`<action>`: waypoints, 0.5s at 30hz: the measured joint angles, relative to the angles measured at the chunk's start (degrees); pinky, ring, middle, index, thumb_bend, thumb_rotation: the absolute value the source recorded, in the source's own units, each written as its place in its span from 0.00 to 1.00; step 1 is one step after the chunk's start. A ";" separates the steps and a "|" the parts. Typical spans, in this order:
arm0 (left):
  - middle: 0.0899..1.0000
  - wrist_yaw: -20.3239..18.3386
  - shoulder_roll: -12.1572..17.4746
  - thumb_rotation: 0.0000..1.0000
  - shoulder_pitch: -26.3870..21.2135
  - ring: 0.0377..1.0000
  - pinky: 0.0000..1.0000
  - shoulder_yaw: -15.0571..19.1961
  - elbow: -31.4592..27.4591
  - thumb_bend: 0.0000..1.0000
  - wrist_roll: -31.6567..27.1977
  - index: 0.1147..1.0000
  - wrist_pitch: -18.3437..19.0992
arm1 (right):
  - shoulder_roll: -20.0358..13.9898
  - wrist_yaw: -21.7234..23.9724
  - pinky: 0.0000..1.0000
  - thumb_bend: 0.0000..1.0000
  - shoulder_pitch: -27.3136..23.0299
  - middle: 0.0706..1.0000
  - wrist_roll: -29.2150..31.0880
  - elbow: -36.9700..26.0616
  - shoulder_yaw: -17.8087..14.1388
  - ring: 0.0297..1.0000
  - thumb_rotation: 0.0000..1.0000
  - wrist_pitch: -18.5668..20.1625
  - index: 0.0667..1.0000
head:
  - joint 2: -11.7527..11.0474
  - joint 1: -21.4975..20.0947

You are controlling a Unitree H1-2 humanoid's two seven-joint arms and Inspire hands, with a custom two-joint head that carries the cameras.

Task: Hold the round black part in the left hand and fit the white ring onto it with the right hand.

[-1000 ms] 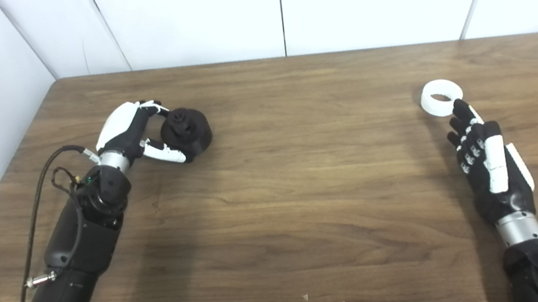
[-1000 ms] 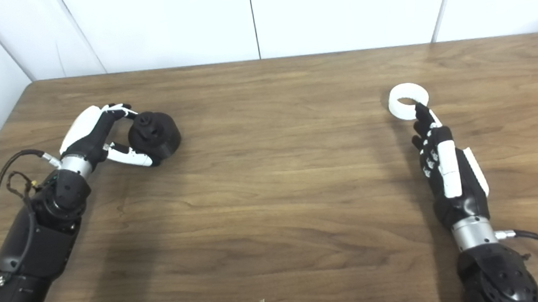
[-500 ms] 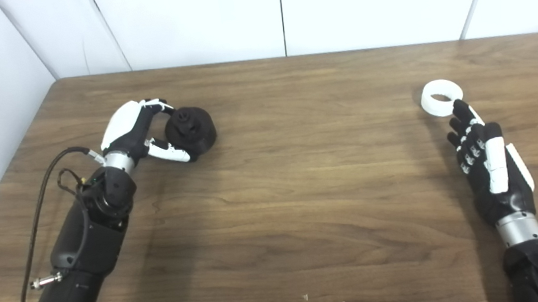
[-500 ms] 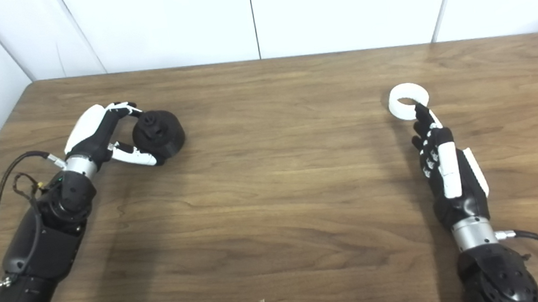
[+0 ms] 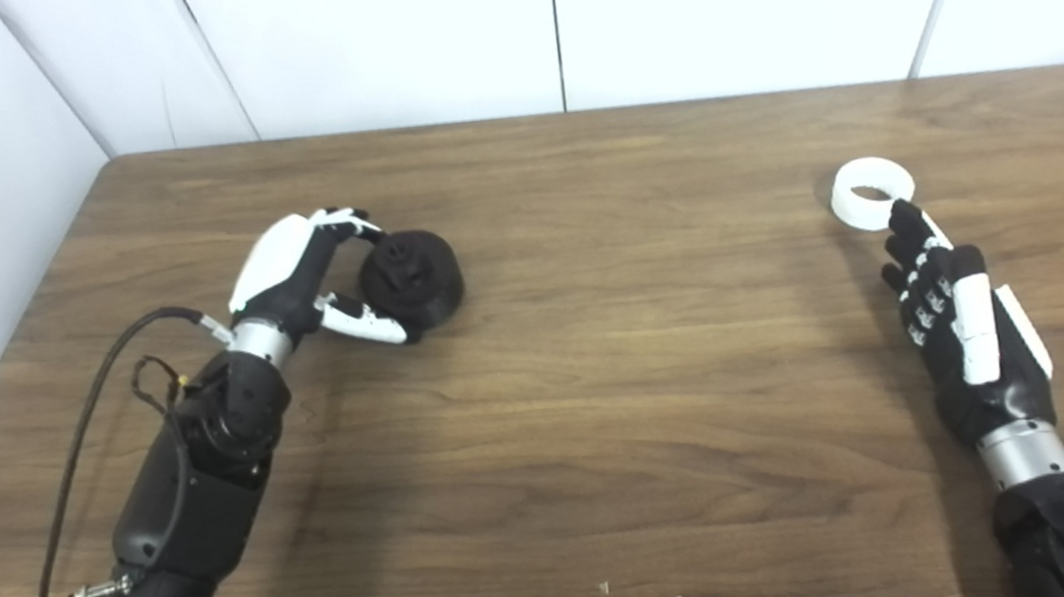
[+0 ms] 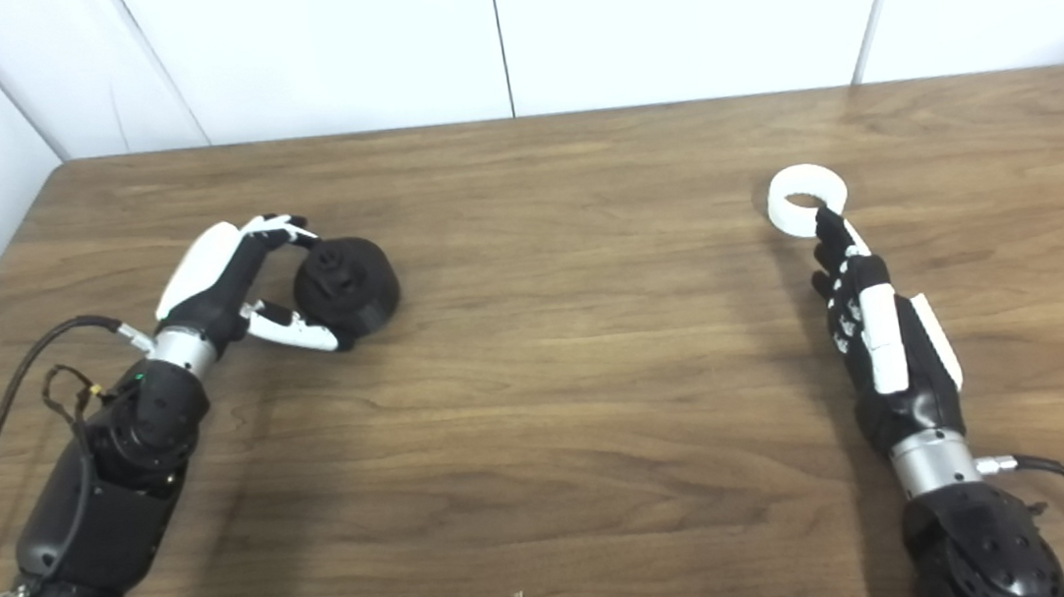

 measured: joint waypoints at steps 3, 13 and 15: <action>0.91 -0.59 -1.09 0.18 1.23 0.98 0.91 -0.55 -2.12 0.84 -0.09 0.56 -0.07 | 0.14 -0.04 1.00 0.68 0.06 0.98 -0.28 -0.11 0.05 1.00 1.00 0.07 0.96 | 0.00 -0.27; 0.90 -1.63 -3.79 0.23 4.60 0.97 0.88 -4.52 -7.13 0.84 0.73 0.57 -2.07 | 0.53 -0.09 1.00 0.68 0.28 0.99 -0.71 -0.44 0.61 1.00 1.00 0.15 0.97 | 0.18 -2.02; 0.90 -0.90 -4.83 0.24 5.17 0.97 0.87 -5.21 -7.61 0.84 1.27 0.57 -2.49 | 0.64 -0.13 1.00 0.69 0.37 0.99 -0.91 -0.59 0.72 1.00 1.00 0.35 0.97 | 0.18 -2.37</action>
